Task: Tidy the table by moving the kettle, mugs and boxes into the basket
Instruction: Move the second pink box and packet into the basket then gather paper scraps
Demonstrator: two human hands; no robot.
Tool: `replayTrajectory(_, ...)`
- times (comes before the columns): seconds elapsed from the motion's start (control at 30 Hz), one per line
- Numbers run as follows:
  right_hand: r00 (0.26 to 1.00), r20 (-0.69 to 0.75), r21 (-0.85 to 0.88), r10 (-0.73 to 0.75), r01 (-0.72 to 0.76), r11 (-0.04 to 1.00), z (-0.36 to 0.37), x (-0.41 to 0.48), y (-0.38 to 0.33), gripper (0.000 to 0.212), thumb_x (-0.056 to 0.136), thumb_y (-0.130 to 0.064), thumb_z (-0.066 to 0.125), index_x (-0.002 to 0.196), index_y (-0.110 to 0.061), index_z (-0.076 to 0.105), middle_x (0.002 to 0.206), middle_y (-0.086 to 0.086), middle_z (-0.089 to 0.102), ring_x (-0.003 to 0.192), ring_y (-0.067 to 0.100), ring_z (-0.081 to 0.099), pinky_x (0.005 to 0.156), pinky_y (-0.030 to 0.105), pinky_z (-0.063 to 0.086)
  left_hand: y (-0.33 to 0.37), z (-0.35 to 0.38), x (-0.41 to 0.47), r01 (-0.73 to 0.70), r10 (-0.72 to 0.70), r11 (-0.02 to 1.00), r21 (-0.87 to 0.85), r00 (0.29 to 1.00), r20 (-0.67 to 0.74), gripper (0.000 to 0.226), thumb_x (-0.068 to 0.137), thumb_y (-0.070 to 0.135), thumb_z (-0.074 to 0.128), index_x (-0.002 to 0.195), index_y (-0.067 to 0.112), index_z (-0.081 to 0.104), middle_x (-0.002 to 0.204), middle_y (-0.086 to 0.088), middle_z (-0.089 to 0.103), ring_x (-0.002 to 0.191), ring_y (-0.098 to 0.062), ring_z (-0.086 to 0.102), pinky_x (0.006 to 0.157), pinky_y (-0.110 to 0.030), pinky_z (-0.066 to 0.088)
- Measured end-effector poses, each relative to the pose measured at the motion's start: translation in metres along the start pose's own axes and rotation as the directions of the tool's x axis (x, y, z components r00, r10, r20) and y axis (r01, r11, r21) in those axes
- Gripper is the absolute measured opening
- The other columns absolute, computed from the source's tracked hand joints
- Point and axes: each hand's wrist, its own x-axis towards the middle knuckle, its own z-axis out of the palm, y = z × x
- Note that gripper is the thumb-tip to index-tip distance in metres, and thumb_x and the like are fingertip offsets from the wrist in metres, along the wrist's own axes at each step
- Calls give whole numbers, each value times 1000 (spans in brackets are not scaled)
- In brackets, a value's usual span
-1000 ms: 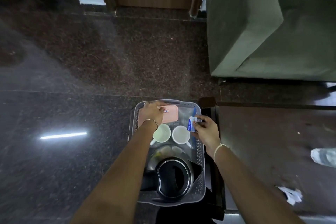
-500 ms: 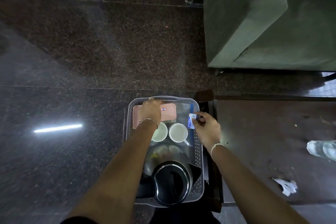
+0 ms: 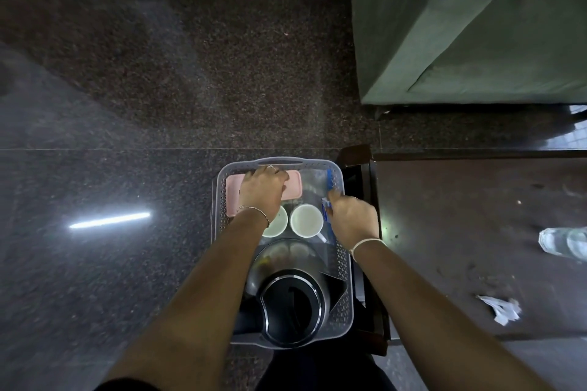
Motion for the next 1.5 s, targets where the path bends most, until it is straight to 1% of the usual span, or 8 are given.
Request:
replayTrajectory(0.13,998,51,2,-33,33,999,0,-1,-1,18,90,-9,49,106,-13,57,90,10,71,81,34,69,56,32,39,0,-2,-2,-21,22,998,-61,1000,11,29,91,24,56,120,28,62,121,1,65,114,-23,57,94,-37,43)
replayTrajectory(0.33,999,-24,168,-24,28,985,-9,-21,14,24,82,-12,57,105,-19,60,100,5,68,85,34,67,59,32,43,17,-27,-6,2,4,975,-224,1000,27,29,90,18,57,116,24,66,117,-4,68,109,-26,61,92,-36,49)
replayTrajectory(0.5,985,-160,384,60,6,923,-20,-45,36,22,89,-24,50,105,-26,65,103,0,69,86,32,66,66,36,51,52,-53,-10,28,-11,935,-353,999,51,22,89,19,56,105,24,70,108,0,72,102,-23,65,89,-38,52)
replayTrajectory(0.7,965,-185,489,184,-72,869,-24,-86,82,19,91,-25,52,103,-26,67,103,-1,70,89,29,66,69,34,52,120,-68,-20,51,30,852,-522,989,146,13,86,18,63,97,17,71,96,-4,73,93,-22,67,89,-35,52)
replayTrajectory(0.8,951,-161,507,264,-150,849,-21,-115,120,12,89,-23,54,95,-25,65,98,0,70,89,30,65,65,30,43,164,-70,-28,114,32,831,-545,967,251,18,86,21,67,102,13,67,102,-7,72,99,-22,67,92,-31,50)
replayTrajectory(0.97,913,-54,584,404,-299,755,-3,-181,197,15,90,-26,54,98,-24,67,101,3,71,94,31,65,73,35,52,248,-52,-54,124,38,836,-535,959,282,19,84,28,70,100,17,68,93,1,70,88,-11,63,78,-18,41)
replayTrajectory(1.27,791,241,576,562,-583,573,91,-274,338,29,87,-22,62,115,-15,63,120,11,62,112,34,58,91,39,49,374,61,-112,243,28,765,-596,912,409,9,84,24,69,93,21,68,85,4,68,83,-9,62,78,-18,43)
replayTrajectory(1.5,889,227,331,397,-454,827,143,-267,398,50,85,-20,65,132,-18,48,134,14,41,119,36,48,91,45,48,419,132,-127,301,-23,760,-576,898,439,6,84,20,68,88,24,69,78,10,66,76,-5,61,68,-13,41)
